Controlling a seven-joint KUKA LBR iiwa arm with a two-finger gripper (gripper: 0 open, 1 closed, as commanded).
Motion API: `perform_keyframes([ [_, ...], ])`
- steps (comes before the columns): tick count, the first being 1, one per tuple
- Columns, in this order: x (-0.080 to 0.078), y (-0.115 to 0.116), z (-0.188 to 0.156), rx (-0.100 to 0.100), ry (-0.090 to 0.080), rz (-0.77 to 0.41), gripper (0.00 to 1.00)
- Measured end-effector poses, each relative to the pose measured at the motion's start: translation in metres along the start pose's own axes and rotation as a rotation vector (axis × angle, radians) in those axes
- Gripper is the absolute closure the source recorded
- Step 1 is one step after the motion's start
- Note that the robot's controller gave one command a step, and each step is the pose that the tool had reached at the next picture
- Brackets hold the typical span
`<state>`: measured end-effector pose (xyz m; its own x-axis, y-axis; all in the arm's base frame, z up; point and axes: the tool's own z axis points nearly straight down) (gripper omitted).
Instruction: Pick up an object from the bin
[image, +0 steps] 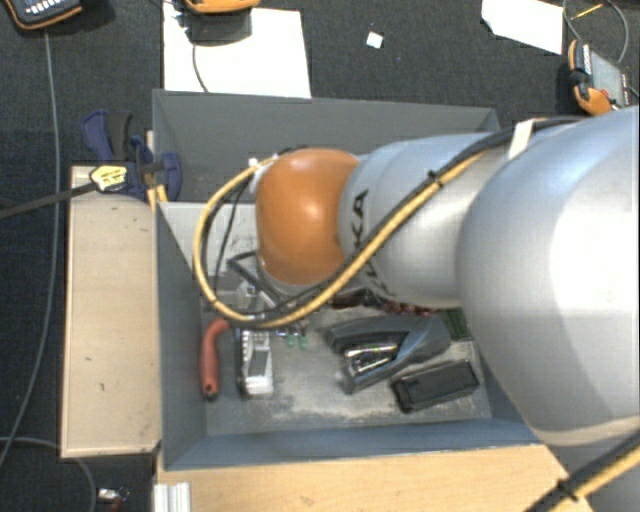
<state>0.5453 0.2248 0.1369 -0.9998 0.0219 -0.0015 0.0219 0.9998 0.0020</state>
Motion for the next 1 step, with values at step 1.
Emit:
perform_keyframes([
  [1, 0.0, 0.0, 0.0, 0.0, 0.0, 0.0, 0.0],
])
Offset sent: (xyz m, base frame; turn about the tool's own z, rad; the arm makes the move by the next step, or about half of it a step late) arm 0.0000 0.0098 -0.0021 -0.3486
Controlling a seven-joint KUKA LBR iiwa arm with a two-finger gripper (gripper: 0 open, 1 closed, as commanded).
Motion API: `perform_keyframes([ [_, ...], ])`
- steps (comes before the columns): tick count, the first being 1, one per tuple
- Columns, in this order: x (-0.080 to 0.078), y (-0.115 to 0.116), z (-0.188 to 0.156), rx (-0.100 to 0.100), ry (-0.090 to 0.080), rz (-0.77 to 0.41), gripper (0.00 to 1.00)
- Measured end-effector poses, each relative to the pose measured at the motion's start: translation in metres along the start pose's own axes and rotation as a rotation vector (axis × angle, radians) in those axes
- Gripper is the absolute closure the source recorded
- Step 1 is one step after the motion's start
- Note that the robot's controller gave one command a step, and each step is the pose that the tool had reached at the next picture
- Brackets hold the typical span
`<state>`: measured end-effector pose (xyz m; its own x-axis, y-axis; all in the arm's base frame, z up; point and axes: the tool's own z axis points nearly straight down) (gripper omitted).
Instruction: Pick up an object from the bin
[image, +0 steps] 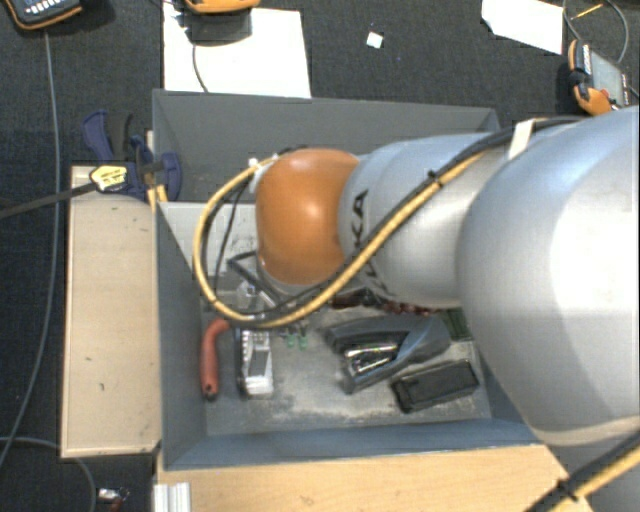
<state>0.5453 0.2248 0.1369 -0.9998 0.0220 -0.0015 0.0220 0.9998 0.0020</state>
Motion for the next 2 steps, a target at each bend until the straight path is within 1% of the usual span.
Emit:
perform_keyframes([
  [1, -0.001, 0.01, 0.001, -0.002, -0.005, -0.334, 0.0],
  [2, 0.002, 0.003, 0.061, -0.002, 0.0, -0.276, 0.0],
])
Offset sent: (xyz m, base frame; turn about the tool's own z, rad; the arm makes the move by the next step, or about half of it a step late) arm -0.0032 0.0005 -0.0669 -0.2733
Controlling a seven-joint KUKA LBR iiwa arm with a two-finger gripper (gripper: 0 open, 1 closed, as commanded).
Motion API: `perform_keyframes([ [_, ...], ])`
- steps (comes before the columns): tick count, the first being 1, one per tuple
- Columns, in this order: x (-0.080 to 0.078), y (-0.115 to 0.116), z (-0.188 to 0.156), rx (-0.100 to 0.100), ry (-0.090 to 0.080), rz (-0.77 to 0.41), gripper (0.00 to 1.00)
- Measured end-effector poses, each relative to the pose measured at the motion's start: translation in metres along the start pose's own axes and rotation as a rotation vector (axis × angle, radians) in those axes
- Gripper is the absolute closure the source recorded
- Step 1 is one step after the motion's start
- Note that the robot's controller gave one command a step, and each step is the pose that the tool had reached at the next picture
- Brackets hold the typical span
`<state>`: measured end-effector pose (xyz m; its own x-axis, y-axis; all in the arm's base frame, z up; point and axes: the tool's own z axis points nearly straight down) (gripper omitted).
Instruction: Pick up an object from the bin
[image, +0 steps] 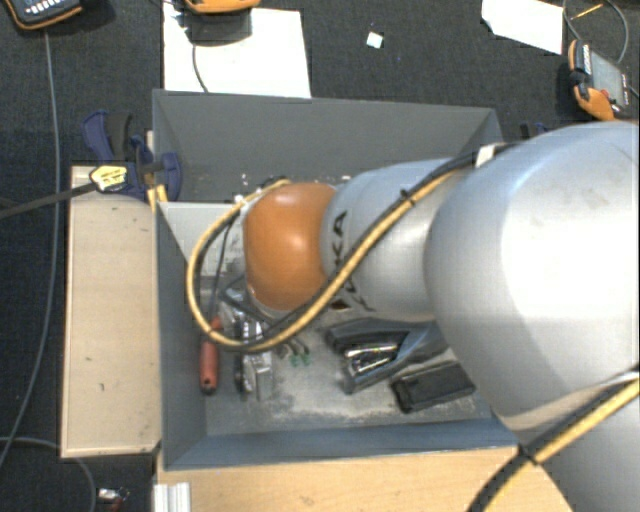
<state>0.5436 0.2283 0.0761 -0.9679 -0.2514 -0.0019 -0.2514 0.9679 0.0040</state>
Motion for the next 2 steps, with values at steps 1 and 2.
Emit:
perform_keyframes([
  [1, 0.002, 0.0084, -0.0005, 0.01, -0.009, -0.079, 0.0],
  [2, 0.0062, 0.0088, -0.001, 0.007, -0.02, -0.156, 0.0],
])
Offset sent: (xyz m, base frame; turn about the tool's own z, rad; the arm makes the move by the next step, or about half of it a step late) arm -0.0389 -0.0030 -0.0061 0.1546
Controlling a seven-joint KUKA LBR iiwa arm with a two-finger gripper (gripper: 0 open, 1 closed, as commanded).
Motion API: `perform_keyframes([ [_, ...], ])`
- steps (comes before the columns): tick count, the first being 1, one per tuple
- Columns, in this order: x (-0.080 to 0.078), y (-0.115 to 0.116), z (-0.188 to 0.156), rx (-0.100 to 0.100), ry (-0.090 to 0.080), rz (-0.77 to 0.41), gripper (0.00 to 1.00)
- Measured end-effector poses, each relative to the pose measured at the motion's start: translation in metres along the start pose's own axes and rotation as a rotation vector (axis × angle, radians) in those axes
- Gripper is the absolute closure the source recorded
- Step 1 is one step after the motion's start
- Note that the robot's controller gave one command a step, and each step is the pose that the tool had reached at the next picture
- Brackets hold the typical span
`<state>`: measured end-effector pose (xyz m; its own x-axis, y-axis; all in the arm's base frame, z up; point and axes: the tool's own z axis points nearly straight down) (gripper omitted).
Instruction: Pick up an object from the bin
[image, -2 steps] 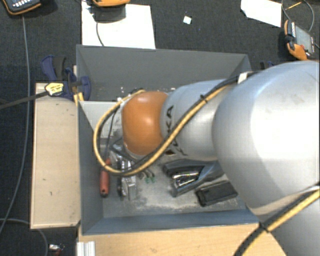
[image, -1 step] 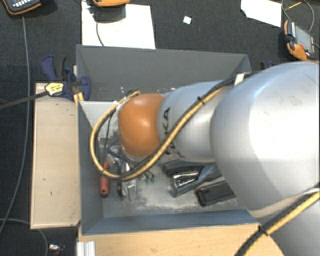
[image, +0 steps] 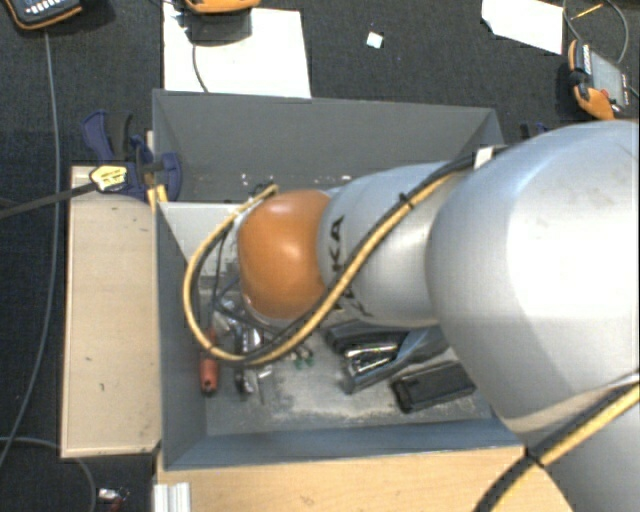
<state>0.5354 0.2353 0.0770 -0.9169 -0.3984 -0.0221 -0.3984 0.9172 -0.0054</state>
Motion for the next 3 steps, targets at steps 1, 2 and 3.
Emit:
perform_keyframes([
  [1, -0.029, -0.04, -0.015, 0.001, -0.005, -0.013, 0.0],
  [2, -0.031, -0.014, 0.0, 0.002, -0.008, -0.17, 0.0],
  [3, -0.032, -0.014, 0.0, 0.001, -0.01, -0.164, 0.0],
])
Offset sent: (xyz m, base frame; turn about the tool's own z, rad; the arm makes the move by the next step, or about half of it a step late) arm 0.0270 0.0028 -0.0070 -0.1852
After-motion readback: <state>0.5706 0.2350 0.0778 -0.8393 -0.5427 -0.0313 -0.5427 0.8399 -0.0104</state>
